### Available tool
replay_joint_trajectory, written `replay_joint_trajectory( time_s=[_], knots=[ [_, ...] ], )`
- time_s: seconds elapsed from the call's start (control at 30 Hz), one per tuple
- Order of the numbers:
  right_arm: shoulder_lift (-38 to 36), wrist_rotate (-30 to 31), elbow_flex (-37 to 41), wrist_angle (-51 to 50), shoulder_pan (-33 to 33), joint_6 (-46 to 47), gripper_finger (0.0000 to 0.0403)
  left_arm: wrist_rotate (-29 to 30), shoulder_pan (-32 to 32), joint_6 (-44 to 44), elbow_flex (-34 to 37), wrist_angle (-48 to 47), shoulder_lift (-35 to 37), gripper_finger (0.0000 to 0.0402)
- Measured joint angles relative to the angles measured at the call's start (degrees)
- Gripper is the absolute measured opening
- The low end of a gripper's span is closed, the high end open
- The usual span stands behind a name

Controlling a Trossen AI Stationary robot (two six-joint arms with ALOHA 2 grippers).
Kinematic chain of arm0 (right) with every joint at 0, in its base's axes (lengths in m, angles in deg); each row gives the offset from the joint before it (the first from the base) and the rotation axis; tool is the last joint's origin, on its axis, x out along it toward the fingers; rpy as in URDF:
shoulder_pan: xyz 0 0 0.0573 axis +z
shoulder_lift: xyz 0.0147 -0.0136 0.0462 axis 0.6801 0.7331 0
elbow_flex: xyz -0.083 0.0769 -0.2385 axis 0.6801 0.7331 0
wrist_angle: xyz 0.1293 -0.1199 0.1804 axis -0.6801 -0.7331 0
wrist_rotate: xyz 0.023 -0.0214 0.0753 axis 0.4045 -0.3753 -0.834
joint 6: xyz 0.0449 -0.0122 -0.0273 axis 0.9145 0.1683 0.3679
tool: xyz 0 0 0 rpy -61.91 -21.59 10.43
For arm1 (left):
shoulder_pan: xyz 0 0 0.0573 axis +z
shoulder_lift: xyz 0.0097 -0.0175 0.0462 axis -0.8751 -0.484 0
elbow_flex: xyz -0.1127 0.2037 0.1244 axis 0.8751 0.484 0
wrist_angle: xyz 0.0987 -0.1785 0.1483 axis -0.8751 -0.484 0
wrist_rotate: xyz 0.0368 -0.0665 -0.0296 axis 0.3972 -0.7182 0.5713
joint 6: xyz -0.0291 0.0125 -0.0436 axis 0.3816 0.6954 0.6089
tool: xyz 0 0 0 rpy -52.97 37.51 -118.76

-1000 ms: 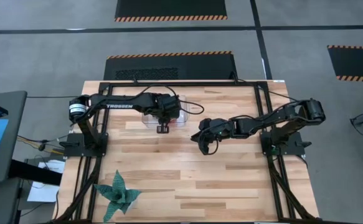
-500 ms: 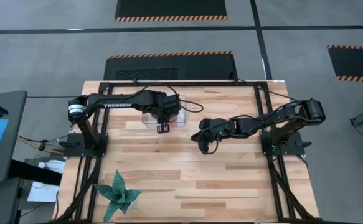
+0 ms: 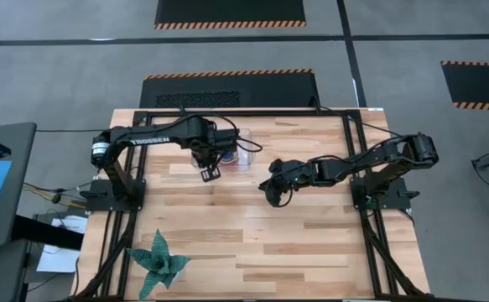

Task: Nest measuring cups in basket
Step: Return to Home Position

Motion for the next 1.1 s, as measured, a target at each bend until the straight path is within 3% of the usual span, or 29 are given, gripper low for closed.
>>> replay_joint_trajectory(
  time_s=[0.1,0.27,0.53,0.67,0.8,0.97,1.1],
  knots=[
    [0.0,-1.7,0.0,0.8,0.2,4.7,0.0087,0.0,0.0,-0.3,0.7,4.2,0.0,0.0059],
    [-0.5,-14.3,0.0,7.3,0.5,3.9,0.0087,0.0,0.0,-1.5,0.7,10.4,0.0,0.0059],
    [-6.7,-16.1,0.0,15.6,1.2,2.6,0.0087,0.0,0.0,-3.7,0.7,19.6,0.0,0.0059],
    [-14.8,-16.2,0.0,16.3,3.4,-5.0,0.0087,-5.4,0.0,-5.6,0.7,7.2,0.0,0.0059],
    [-24.1,-16.4,0.0,10.7,6.0,-13.7,0.0087,-1.9,-1.2,-0.6,1.0,-4.4,1.2,0.0059],
    [-34.9,-15.8,0.7,0.1,8.0,-18.8,0.0087,-5.7,-5.0,0.1,7.9,3.4,13.6,0.0059],
    [-43.3,-15.9,4.4,-3.3,8.0,-22.1,0.0087,-2.6,-8.4,6.7,17.8,10.6,29.1,0.0059]
  ],
)
